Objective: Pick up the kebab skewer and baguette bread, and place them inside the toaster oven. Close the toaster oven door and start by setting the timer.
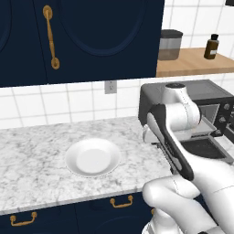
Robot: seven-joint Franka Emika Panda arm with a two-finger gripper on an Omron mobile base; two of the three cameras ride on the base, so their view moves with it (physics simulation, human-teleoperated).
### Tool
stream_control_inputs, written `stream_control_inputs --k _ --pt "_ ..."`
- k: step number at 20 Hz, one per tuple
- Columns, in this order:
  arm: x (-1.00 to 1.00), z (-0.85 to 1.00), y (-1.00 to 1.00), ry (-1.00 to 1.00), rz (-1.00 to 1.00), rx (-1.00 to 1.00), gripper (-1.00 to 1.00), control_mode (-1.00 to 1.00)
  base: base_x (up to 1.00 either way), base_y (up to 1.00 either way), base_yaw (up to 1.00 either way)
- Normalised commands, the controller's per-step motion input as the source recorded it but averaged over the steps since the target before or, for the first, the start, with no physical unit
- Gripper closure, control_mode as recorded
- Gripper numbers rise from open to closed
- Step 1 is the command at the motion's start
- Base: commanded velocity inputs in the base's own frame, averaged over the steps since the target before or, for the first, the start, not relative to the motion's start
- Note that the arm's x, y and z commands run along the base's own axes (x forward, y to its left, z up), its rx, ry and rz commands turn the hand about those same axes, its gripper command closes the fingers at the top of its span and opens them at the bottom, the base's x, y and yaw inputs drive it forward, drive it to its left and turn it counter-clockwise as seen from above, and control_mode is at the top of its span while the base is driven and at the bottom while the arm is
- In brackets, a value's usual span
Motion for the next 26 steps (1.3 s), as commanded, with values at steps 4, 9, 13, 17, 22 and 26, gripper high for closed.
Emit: stream_control_inputs --k 4,9,13,17,22,26 --pt "0.0 0.36 -1.0 0.07 0.0 0.0 1.0 -1.0 0.0 0.0 0.0" --pt "0.04 0.19 -1.0 0.08 0.0 0.0 1.0 -1.0 0.0 0.0 0.0" --pt "0.01 0.02 -1.0 0.01 0.0 0.0 1.0 -1.0 0.0 0.0 0.0" --pt "0.04 0.0 -1.0 0.0 0.01 0.0 1.0 -1.0 0.0 0.0 0.0" --pt "0.4 -0.03 -0.66 0.0 0.0 0.01 1.0 -1.0 0.0 0.0 0.0" --pt "0.45 -0.09 -0.34 -0.01 0.0 0.07 1.0 -1.0 0.0 0.0 0.0"
